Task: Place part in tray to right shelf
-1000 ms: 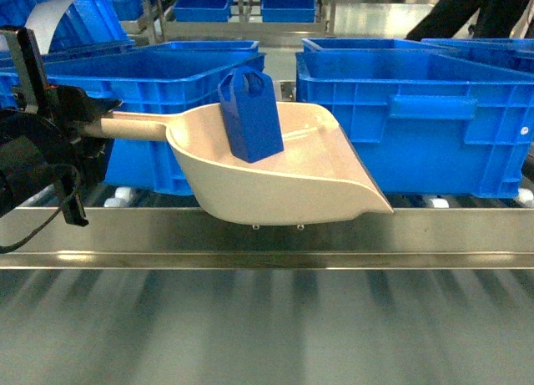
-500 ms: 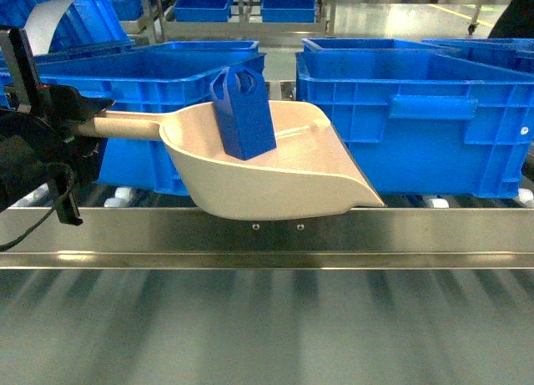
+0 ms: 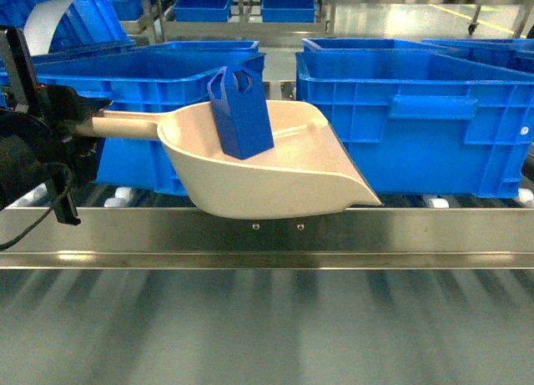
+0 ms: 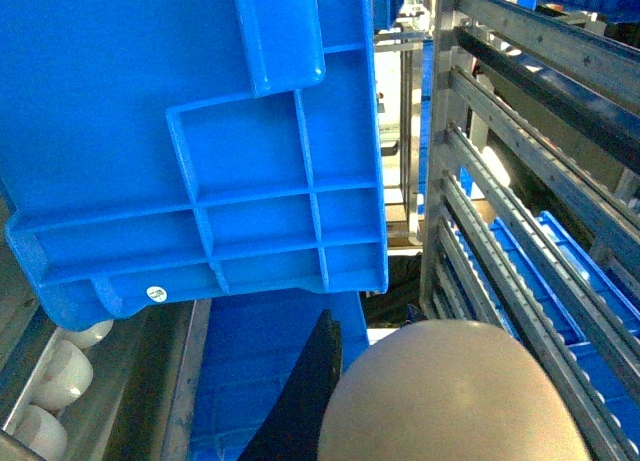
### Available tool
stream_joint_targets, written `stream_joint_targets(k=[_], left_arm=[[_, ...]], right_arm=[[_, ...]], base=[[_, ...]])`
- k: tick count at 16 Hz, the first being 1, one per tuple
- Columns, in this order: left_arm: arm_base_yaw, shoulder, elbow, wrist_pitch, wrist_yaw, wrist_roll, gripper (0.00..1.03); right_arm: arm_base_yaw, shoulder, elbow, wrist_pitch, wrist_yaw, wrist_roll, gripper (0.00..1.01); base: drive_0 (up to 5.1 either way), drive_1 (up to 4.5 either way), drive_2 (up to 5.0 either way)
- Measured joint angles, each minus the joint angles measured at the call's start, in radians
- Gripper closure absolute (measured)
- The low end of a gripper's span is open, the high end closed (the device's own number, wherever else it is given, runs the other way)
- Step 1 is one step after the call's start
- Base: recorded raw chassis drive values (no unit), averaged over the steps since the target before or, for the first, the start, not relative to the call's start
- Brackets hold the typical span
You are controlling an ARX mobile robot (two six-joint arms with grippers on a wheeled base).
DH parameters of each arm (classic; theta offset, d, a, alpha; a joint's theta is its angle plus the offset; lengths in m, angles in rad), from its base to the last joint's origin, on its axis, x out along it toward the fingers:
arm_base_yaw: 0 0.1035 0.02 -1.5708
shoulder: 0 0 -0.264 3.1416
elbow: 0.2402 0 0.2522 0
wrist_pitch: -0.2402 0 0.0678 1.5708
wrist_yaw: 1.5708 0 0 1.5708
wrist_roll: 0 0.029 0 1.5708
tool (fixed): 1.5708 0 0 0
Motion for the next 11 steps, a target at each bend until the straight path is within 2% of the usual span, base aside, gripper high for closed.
stream_joint_targets(k=[11], left_arm=[[0.0, 0.0, 0.0, 0.0, 0.0, 0.0, 0.89]], right_arm=[[0.0, 0.0, 0.0, 0.0, 0.0, 0.0, 0.03]], base=[[0.0, 0.0, 0.0]])
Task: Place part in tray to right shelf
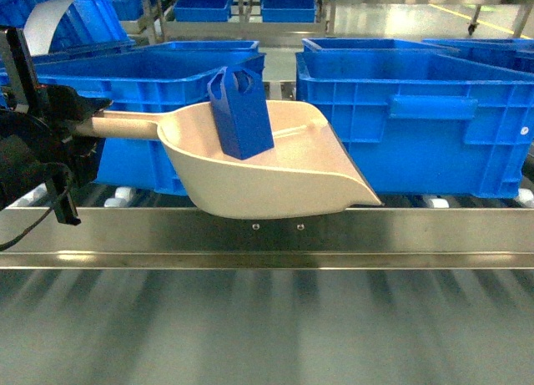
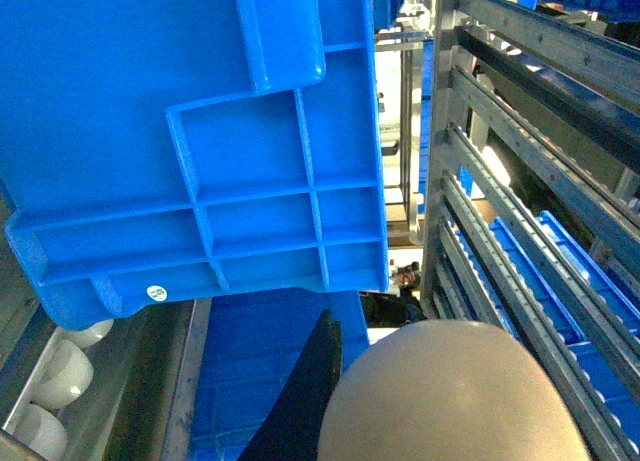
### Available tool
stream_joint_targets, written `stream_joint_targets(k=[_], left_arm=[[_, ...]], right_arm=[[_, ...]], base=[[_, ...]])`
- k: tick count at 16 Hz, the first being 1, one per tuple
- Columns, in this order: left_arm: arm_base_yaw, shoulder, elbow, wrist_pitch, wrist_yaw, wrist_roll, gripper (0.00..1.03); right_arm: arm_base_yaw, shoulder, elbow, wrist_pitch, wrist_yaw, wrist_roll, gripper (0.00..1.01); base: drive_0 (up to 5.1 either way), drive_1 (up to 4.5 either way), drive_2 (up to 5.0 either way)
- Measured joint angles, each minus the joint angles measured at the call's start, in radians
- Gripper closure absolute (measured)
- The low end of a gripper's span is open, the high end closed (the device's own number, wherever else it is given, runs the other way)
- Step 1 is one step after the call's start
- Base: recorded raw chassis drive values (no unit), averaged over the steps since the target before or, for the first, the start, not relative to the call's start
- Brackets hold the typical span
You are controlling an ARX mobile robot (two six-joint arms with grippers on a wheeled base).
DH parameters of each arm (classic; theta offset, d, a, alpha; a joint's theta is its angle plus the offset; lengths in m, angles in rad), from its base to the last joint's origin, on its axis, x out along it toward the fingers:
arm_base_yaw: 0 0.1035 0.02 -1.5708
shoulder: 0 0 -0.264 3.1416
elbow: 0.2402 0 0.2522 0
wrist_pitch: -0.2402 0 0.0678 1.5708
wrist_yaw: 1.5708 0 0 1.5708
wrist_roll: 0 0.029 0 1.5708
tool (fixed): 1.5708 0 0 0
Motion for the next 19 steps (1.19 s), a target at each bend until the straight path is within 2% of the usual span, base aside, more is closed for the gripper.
stream_joint_targets(k=[19], left_arm=[[0.0, 0.0, 0.0, 0.0, 0.0, 0.0, 0.89]], right_arm=[[0.0, 0.0, 0.0, 0.0, 0.0, 0.0, 0.03]], base=[[0.0, 0.0, 0.0]])
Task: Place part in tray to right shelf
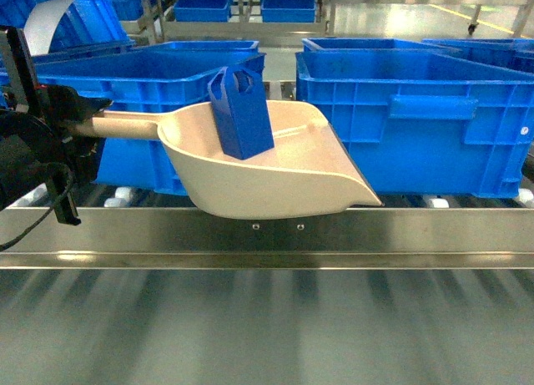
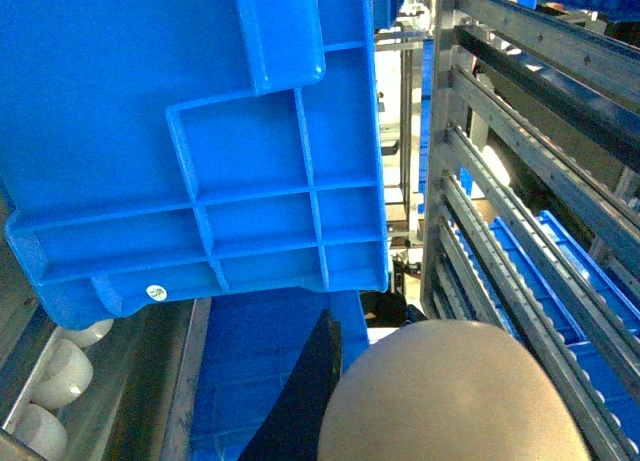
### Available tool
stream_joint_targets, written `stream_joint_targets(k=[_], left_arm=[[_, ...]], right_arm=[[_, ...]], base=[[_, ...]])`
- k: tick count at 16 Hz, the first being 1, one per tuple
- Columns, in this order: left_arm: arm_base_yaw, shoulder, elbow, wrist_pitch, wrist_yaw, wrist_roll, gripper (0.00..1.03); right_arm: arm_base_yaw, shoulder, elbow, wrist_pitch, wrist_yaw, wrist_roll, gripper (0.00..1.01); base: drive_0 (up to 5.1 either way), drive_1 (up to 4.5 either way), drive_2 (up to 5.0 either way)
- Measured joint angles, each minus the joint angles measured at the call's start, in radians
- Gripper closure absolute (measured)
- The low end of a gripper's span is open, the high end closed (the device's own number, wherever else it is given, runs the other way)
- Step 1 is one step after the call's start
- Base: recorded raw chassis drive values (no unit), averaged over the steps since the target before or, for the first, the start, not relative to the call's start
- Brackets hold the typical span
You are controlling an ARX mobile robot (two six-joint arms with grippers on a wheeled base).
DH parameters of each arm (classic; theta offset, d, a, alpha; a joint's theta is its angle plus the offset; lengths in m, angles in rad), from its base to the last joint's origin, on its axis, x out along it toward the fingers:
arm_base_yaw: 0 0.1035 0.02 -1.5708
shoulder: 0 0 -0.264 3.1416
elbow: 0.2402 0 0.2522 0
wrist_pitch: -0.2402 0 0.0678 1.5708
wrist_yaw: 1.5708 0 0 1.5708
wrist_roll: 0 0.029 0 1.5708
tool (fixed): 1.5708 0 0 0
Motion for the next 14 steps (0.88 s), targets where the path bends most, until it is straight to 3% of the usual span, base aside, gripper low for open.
stream_joint_targets(k=[14], left_arm=[[0.0, 0.0, 0.0, 0.0, 0.0, 0.0, 0.89]], right_arm=[[0.0, 0.0, 0.0, 0.0, 0.0, 0.0, 0.03]], base=[[0.0, 0.0, 0.0]])
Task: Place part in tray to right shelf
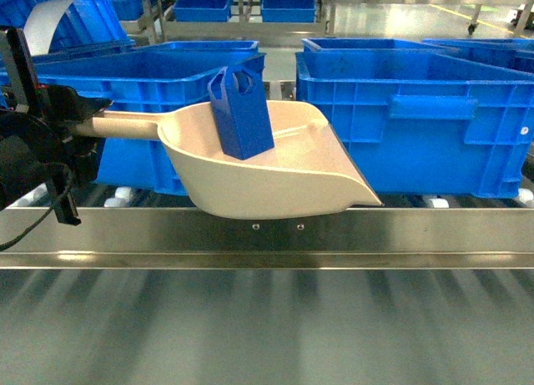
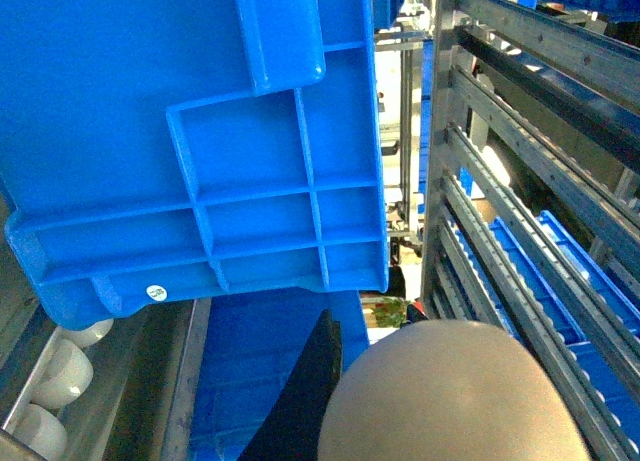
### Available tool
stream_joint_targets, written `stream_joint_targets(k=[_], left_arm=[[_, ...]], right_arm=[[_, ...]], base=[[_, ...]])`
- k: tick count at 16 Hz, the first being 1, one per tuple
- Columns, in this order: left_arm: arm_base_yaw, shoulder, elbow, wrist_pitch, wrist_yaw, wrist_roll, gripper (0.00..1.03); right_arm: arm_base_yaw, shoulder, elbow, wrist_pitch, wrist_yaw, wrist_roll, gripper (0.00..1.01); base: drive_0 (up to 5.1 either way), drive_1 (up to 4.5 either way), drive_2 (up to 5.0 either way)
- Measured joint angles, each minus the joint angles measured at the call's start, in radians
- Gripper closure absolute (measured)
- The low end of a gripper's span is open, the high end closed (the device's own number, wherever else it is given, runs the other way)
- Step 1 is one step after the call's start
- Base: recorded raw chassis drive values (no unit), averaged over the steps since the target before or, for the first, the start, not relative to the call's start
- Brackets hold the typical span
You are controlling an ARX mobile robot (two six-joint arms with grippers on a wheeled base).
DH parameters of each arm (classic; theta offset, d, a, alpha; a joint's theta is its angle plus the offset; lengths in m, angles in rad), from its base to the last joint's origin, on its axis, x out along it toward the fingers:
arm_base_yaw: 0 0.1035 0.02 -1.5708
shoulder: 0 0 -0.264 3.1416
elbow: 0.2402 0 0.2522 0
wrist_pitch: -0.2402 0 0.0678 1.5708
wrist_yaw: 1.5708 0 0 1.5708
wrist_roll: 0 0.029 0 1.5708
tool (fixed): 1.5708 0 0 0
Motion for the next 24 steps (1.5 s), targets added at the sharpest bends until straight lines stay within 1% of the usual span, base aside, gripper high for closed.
stream_joint_targets(k=[5, 6, 7, 8, 9, 10, 11, 12, 13, 14, 15, 16, 17, 18, 19, 20, 21, 22, 23, 24], left_arm=[[0.0, 0.0, 0.0, 0.0, 0.0, 0.0, 0.89], [0.0, -0.009, -0.001, -0.007, 0.005, 0.007, 0.89], [0.008, -0.061, -0.017, -0.022, 0.035, 0.036, 0.89], [0.012, -0.122, -0.023, 0.003, 0.063, 0.037, 0.89], [0.021, -0.164, -0.02, 0.018, 0.089, 0.024, 0.89], [0.03, -0.167, -0.02, -0.001, 0.095, 0.006, 0.89], [0.068, -0.167, -0.013, -0.015, 0.111, 0.0, 0.89], [0.127, -0.196, 0.033, -0.052, 0.088, -0.008, 0.89], [0.2, -0.265, 0.116, -0.151, 0.035, -0.007, 0.89], [0.261, -0.317, 0.225, -0.246, -0.004, 0.006, 0.89], [0.278, -0.316, 0.369, -0.374, -0.074, 0.054, 0.89], [0.279, -0.235, 0.56, -0.544, -0.154, 0.128, 0.89], [0.273, -0.166, 0.674, -0.638, -0.209, 0.169, 0.89], [0.249, 0.0, 0.913, -0.846, -0.33, 0.277, 0.89], [0.235, 0.116, 1.063, -0.964, -0.4, 0.367, 0.89], [0.221, 0.221, 1.197, -1.073, -0.463, 0.444, 0.89], [0.2, 0.282, 1.252, -1.059, -0.484, 0.538, 0.89], [0.167, 0.295, 1.241, -1.023, -0.5, 0.614, 0.89], [0.133, 0.262, 1.187, -0.991, -0.524, 0.665, 0.89], [0.106, 0.187, 1.122, -0.969, -0.543, 0.706, 0.89]], right_arm=[[0.0, 0.0, 0.0, 0.0, 0.0, 0.0, 0.03], [0.0, 0.0, 0.0, 0.0, 0.0, 0.0, 0.03], [0.0, 0.0, 0.0, 0.0, 0.0, 0.0, 0.03], [0.0, 0.0, 0.0, 0.0, 0.0, 0.0, 0.03], [0.0, 0.0, 0.0, 0.0, 0.0, 0.0, 0.03], [0.0, 0.0, 0.0, 0.0, 0.0, 0.0, 0.03], [0.0, 0.0, 0.0, 0.0, 0.0, 0.0, 0.03], [0.0, 0.0, 0.0, 0.0, 0.0, 0.0, 0.03], [0.0, 0.0, 0.0, 0.0, 0.0, 0.0, 0.03], [0.0, 0.0, 0.0, 0.0, 0.0, 0.0, 0.03], [0.0, 0.0, 0.0, 0.0, 0.0, 0.0, 0.03], [0.0, 0.0, 0.0, 0.0, 0.0, 0.0, 0.03], [0.0, 0.0, 0.0, 0.0, 0.0, 0.0, 0.03], [0.0, 0.0, 0.0, 0.0, 0.0, 0.0, 0.03], [0.0, 0.0, 0.0, 0.0, 0.0, 0.0, 0.03], [0.0, 0.0, 0.0, 0.0, 0.0, 0.0, 0.03], [0.0, 0.0, 0.0, 0.0, 0.0, 0.0, 0.03], [0.0, 0.0, 0.0, 0.0, 0.0, 0.0, 0.03], [0.0, 0.0, 0.0, 0.0, 0.0, 0.0, 0.03], [0.0, 0.0, 0.0, 0.0, 0.0, 0.0, 0.03]], base=[[0.0, 0.0, 0.0], [0.0, 0.0, 0.0], [0.0, 0.0, 0.0], [0.0, 0.0, 0.0], [0.0, 0.0, 0.0], [0.0, 0.0, 0.0], [0.0, 0.0, 0.0], [0.0, 0.0, 0.0], [0.0, 0.0, 0.0], [0.0, 0.0, 0.0], [0.0, 0.0, 0.0], [0.0, 0.0, 0.0], [0.0, 0.0, 0.0], [0.0, 0.0, 0.0], [0.0, 0.0, 0.0], [0.0, 0.0, 0.0], [0.0, 0.0, 0.0], [0.0, 0.0, 0.0], [0.0, 0.0, 0.0], [0.0, 0.0, 0.0]])
